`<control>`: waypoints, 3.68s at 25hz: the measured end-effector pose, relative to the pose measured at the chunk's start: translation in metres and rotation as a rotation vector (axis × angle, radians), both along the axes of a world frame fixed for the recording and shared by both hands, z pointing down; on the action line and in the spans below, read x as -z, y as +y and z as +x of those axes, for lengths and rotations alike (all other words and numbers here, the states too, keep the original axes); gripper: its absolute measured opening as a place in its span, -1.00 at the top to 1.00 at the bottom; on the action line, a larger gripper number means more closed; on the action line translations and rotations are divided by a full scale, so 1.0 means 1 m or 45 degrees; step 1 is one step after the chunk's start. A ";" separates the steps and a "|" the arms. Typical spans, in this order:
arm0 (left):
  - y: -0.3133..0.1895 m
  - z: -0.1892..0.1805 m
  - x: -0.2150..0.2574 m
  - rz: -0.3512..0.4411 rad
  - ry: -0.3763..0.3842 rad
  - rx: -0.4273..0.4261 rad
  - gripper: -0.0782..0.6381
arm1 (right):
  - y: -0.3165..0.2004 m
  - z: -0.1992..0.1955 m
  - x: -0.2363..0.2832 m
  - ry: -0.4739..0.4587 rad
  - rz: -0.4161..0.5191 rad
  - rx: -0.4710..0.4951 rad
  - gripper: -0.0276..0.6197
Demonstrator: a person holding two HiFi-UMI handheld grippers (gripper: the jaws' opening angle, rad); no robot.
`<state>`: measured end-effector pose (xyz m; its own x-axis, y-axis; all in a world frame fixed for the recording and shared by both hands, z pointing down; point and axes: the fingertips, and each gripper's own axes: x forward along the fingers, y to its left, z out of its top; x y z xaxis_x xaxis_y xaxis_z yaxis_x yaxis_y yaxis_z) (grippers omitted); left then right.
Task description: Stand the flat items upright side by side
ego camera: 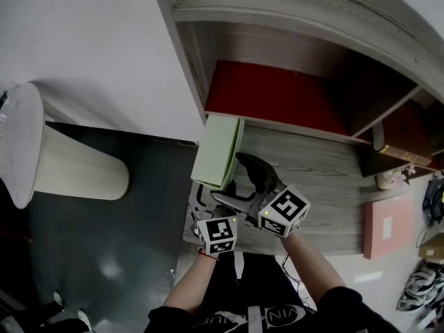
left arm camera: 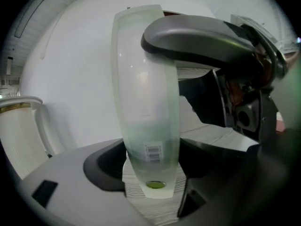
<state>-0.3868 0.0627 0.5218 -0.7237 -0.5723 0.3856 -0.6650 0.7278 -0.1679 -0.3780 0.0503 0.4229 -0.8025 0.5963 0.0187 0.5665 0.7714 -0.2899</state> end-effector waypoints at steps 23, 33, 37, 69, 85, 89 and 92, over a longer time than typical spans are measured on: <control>0.015 0.132 0.004 0.090 0.154 -0.674 -0.12 | -0.088 0.173 -0.042 0.165 -0.045 -0.834 -0.44; -0.069 0.210 0.034 0.188 0.123 -1.054 -0.12 | -0.132 0.363 -0.052 0.162 -0.112 -1.415 -0.39; -0.104 0.262 0.041 0.197 0.158 -1.181 -0.12 | -0.148 0.429 -0.054 0.156 -0.156 -1.569 -0.38; -0.315 0.494 0.050 0.309 0.216 -1.199 -0.12 | -0.310 0.694 -0.057 0.167 -0.130 -1.602 -0.38; -0.408 0.459 0.046 0.333 0.214 -1.001 -0.12 | -0.434 0.663 -0.065 0.252 -0.082 -1.391 -0.38; -0.429 0.446 0.051 0.360 0.203 -0.931 -0.12 | -0.469 0.649 -0.069 0.290 -0.068 -1.315 -0.38; -0.436 0.444 0.050 0.371 0.204 -0.908 -0.12 | -0.486 0.638 -0.076 0.309 -0.058 -1.257 -0.39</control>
